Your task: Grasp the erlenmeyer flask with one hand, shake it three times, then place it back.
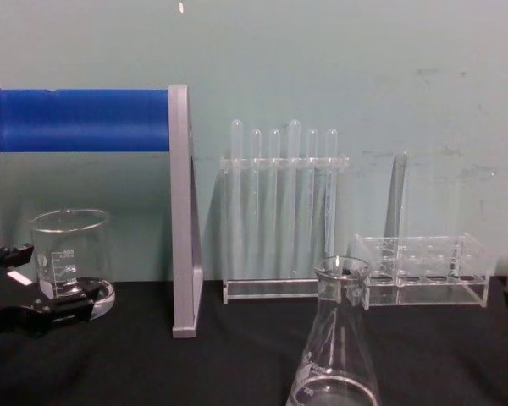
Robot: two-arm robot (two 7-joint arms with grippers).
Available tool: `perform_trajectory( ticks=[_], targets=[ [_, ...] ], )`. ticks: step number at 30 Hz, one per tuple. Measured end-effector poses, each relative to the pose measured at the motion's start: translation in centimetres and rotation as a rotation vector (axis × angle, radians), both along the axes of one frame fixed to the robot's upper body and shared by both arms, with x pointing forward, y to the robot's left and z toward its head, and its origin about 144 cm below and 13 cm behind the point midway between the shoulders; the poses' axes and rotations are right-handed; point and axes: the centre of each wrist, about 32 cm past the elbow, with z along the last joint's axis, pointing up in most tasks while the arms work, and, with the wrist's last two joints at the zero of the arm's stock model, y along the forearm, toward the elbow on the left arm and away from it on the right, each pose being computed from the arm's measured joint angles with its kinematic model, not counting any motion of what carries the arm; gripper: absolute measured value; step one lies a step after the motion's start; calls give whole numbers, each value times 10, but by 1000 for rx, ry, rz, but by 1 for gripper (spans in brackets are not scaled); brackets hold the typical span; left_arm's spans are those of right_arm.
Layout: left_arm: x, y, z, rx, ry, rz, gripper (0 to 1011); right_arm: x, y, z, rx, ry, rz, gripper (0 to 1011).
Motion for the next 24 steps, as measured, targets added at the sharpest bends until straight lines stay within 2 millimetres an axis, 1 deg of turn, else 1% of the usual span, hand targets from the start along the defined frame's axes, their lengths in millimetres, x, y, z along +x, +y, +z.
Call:
perform_trajectory(
  ticks=[18, 24],
  targets=[
    [0, 0, 0, 0, 0, 0, 1001, 0, 0, 0, 0, 0, 1, 1000],
    [0, 0, 0, 0, 0, 0, 1001, -2, -4, 1, 19, 4, 62, 1000]
  ],
)
